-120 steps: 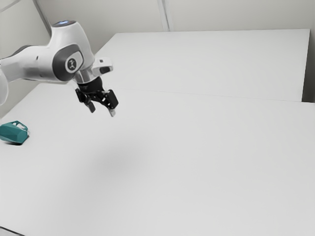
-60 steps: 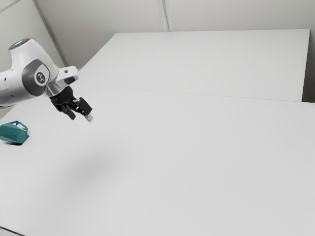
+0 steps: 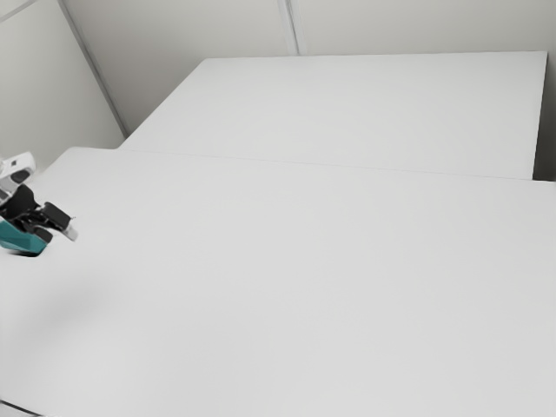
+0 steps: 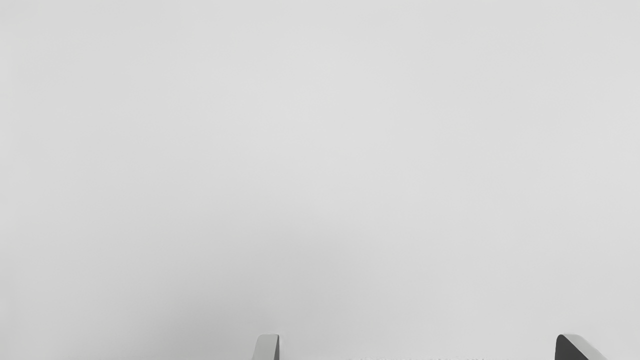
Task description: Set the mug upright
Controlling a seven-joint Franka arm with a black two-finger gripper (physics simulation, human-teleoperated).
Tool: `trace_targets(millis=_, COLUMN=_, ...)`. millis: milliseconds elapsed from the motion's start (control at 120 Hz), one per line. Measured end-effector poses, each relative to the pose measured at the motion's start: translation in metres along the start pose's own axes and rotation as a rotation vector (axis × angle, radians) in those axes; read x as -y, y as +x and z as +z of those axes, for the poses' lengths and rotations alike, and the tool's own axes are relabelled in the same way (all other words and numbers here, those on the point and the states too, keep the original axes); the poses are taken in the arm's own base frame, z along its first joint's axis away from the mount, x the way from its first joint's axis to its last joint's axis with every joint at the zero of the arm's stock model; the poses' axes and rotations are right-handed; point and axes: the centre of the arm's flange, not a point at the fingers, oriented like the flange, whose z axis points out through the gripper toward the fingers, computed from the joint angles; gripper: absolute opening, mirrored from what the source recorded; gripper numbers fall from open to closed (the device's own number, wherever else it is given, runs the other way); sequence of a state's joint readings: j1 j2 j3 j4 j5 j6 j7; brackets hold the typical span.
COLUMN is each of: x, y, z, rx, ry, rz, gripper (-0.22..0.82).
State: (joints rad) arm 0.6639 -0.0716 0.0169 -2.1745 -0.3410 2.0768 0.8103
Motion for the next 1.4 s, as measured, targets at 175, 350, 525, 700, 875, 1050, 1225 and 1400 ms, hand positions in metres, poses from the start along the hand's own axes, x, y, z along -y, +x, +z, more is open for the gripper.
trace_targets(millis=175, x=0.071, y=-0.026, z=-0.014, rx=-0.031, ry=-0.037, rz=0.011, gripper=0.6)
trace_targets(millis=350, x=0.143, y=-0.054, z=-0.039, rx=-0.077, ry=-0.058, rz=0.028, gripper=0.6)
trace_targets(millis=525, x=0.2, y=-0.061, z=-0.051, rx=-0.14, ry=-0.074, rz=0.071, gripper=0.6)
trace_targets(millis=700, x=0.24, y=-0.067, z=-0.054, rx=-0.204, ry=-0.079, rz=0.116, gripper=0.6)
trace_targets(millis=875, x=0.282, y=-0.072, z=-0.057, rx=-0.248, ry=-0.068, rz=0.155, gripper=0.6)
trace_targets(millis=1050, x=0.321, y=-0.063, z=-0.042, rx=-0.295, ry=-0.065, rz=0.196, gripper=0.6)
trace_targets(millis=1225, x=0.342, y=-0.047, z=-0.021, rx=-0.343, ry=-0.074, rz=0.237, gripper=0.6)
trace_targets(millis=1400, x=0.357, y=-0.032, z=0.003, rx=-0.437, ry=-0.116, rz=0.273, gripper=0.6)
